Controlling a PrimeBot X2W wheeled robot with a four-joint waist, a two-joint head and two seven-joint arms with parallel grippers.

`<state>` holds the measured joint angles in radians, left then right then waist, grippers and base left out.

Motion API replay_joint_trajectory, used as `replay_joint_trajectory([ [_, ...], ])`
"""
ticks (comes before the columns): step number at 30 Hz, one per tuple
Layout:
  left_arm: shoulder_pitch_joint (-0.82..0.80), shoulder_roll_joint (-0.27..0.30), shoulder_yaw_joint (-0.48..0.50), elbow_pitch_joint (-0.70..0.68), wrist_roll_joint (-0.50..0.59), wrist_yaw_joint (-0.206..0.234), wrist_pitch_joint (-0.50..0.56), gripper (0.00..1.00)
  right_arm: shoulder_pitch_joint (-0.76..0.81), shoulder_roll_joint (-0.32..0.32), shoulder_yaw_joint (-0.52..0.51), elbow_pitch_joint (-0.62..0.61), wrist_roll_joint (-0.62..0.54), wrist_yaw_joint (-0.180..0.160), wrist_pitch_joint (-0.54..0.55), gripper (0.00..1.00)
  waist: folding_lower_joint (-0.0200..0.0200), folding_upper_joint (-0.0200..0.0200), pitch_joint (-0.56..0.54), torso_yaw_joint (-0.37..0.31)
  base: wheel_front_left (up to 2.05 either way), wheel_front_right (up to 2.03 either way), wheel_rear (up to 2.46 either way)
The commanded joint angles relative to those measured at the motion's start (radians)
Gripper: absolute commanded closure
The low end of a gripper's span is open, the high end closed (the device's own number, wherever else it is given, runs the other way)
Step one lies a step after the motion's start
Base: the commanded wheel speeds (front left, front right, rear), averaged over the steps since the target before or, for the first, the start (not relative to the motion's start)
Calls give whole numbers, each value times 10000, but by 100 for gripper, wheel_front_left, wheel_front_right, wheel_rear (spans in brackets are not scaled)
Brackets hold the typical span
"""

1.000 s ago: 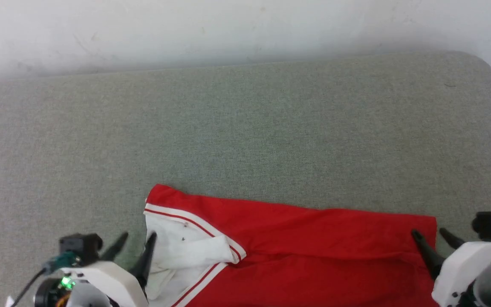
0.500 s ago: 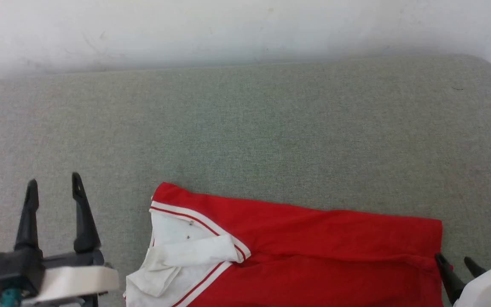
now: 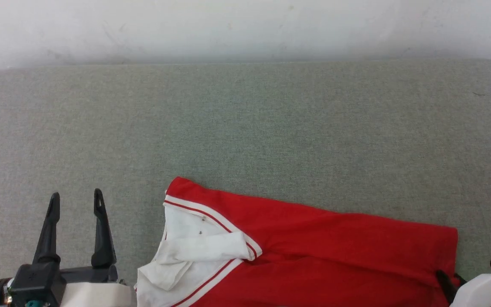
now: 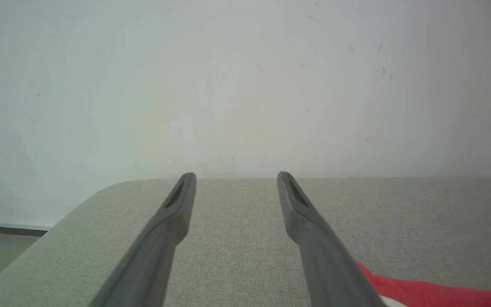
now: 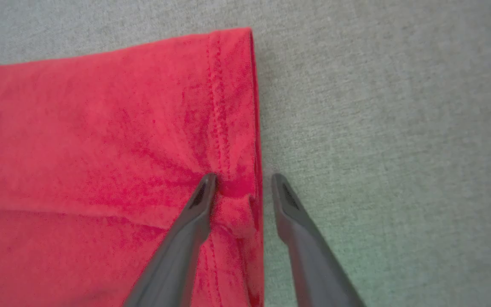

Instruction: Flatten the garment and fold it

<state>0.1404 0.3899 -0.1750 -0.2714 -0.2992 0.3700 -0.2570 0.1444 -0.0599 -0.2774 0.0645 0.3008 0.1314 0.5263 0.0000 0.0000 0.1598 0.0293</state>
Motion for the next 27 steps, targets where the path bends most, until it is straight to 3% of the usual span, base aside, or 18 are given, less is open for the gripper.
replay_joint_trajectory([
  [1,53,-68,77,85,132,-164,-46,0,-85,79,105,261,70,-7,178,100,0,0,11,32,0,0,0],
  [10,123,-388,329,342,478,-649,-47,0,-443,20,-292,-246,-380,-7,75,100,0,0,-162,-158,0,0,0],
  [15,210,-550,424,474,616,-866,-47,0,-815,-442,-1085,-555,-806,-7,52,100,0,0,-228,-277,0,0,0],
  [22,320,-470,599,755,1002,-1076,-47,0,-1066,-1507,-2086,215,-1250,-7,51,100,0,0,-306,-254,0,0,0],
  [27,415,-573,817,845,1019,-1164,-47,0,-1036,-1407,-1529,-125,-847,-7,204,100,0,0,-329,-234,0,0,0],
])
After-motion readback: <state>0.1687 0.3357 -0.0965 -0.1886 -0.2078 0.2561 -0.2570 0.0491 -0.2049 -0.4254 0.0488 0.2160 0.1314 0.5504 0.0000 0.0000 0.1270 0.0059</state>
